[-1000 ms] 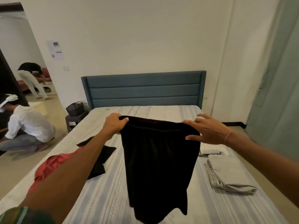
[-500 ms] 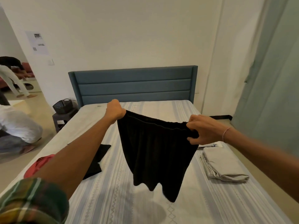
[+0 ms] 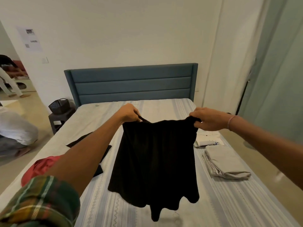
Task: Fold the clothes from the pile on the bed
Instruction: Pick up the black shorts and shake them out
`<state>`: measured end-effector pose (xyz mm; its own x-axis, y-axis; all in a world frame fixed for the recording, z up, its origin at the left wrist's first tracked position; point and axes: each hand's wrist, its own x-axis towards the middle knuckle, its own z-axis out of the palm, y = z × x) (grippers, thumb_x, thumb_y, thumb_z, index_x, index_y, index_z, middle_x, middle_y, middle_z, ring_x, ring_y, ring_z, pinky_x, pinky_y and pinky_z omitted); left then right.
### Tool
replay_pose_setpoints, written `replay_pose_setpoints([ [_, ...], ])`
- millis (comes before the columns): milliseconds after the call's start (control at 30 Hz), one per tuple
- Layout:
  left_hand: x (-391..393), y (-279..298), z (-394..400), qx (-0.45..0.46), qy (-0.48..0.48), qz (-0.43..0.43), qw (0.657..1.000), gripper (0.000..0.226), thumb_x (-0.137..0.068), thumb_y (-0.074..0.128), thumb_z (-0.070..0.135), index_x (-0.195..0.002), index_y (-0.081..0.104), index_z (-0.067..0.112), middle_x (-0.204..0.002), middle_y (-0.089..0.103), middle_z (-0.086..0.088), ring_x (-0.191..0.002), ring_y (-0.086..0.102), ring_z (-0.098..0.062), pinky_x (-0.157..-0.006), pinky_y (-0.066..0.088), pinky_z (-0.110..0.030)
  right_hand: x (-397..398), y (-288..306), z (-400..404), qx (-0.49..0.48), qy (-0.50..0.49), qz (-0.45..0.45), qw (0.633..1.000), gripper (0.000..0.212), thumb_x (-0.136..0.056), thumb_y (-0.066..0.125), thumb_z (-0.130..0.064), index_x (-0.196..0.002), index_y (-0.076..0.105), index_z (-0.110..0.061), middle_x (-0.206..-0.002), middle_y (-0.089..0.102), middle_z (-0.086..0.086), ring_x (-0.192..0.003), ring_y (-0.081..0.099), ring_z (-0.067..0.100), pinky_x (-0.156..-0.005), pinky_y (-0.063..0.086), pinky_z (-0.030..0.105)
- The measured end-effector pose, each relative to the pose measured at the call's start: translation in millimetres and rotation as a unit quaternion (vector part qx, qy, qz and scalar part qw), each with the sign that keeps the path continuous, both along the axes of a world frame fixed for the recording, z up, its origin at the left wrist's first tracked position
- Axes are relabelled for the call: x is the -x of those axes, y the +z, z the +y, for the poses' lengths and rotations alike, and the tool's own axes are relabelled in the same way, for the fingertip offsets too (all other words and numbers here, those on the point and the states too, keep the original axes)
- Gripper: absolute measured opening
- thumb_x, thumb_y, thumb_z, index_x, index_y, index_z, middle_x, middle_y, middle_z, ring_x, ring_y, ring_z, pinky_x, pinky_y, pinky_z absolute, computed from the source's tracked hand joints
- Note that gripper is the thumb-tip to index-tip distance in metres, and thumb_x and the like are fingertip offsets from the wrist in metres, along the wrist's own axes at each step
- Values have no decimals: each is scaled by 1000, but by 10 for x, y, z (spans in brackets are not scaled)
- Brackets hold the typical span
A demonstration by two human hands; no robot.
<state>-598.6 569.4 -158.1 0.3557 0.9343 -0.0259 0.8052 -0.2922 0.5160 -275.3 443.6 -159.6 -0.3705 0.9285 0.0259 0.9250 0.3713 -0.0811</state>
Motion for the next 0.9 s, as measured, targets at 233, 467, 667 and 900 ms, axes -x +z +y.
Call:
replay_pose_setpoints([
  [233,-1,44,-11,-56,141,-23,988,17,-87,61,1,-74,51,4,-78,63,-18,-65,68,-29,-57,59,-35,18,-52,-51,-55,15,35,998,64,-84,44,-81,-75,63,-20,-85,58,-4,-86,52,14,-72,49,33],
  [467,114,44,1,-66,167,-58,982,11,-101,49,6,-109,44,1,-100,57,-23,-84,66,-37,-68,57,-39,-351,35,-93,-21,3,83,996,47,-86,54,-55,-102,78,-17,-126,50,-7,-117,42,13,-94,44,29],
  [667,-46,113,-38,-36,82,-33,995,25,-98,34,-2,-105,56,5,-99,56,-15,-83,54,-24,-59,49,-30,-534,104,-51,-11,-7,124,992,43,-88,56,-47,-103,76,-11,-90,61,-3,-85,59,20,-73,50,29],
  [900,-76,194,-14,41,51,-45,997,18,-102,49,9,-105,64,0,-94,63,-15,-84,62,-21,-66,55,-28,-731,115,41,2,10,98,995,19,-100,59,-21,-116,69,-17,-100,61,-10,-92,57,8,-81,39,12],
])
